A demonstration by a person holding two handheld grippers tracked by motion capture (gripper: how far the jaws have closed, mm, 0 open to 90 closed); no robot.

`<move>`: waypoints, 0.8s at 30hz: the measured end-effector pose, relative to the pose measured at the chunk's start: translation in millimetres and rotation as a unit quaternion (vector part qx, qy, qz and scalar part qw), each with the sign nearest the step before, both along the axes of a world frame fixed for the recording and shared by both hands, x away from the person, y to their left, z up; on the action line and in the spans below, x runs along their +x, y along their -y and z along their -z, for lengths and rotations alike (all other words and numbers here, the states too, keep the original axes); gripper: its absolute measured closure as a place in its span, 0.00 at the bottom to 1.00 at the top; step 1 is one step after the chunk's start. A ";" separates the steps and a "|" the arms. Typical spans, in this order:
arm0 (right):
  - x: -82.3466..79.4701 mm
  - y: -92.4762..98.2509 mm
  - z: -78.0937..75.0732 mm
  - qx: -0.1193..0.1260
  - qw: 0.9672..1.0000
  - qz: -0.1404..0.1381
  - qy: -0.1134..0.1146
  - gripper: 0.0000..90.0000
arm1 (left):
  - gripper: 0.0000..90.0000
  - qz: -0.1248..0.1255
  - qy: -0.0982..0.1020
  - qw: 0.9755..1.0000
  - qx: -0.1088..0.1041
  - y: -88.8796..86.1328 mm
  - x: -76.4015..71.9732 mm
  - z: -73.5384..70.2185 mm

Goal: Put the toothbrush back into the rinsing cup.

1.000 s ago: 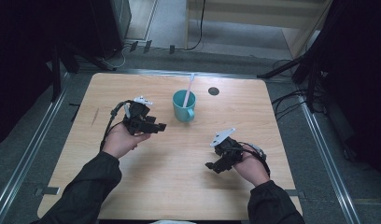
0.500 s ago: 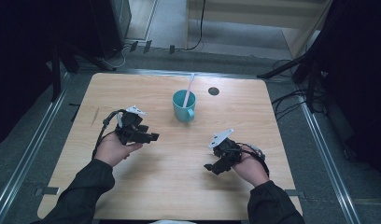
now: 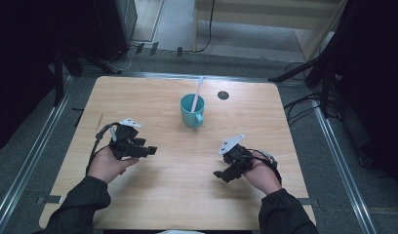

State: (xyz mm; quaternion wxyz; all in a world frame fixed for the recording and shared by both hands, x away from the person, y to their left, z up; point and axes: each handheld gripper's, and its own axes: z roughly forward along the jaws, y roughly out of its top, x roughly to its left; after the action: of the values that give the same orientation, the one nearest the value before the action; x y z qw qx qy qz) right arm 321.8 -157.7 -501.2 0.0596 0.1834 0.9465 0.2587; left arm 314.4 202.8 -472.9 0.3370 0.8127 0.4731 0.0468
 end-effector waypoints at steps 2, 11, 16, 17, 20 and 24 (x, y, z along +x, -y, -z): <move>-0.3 -0.1 0.0 -0.001 1.000 0.000 0.000 0.22 | 0.41 -0.003 0.000 1.000 0.004 -4.0 -1.2 -0.2; -0.2 -0.3 0.2 -0.003 1.000 -0.002 0.001 0.22 | 0.41 -0.026 -0.001 1.000 -0.001 -18.9 -0.5 0.9; 0.1 -0.4 0.4 -0.003 1.000 -0.003 0.002 0.22 | 0.41 -0.030 -0.004 1.000 0.001 -22.0 1.7 2.8; 0.0 -0.5 0.4 -0.004 1.000 -0.004 0.001 0.22 | 0.41 -0.030 -0.004 1.000 0.001 -22.2 2.0 3.1; 0.0 -0.6 0.7 -0.004 1.000 -0.005 0.001 0.22 | 0.41 -0.031 -0.007 1.000 0.002 -21.7 2.2 3.9; -0.1 -0.6 0.7 -0.006 1.000 -0.007 0.002 0.22 | 0.41 -0.027 -0.007 1.000 0.004 -20.7 2.3 4.4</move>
State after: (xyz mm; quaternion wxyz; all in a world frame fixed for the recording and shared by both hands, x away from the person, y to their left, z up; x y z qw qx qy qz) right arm 321.7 -157.1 -501.9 0.0605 0.1765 0.9490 0.2540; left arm 316.8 223.5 -477.3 0.3292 0.8012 0.4969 0.0520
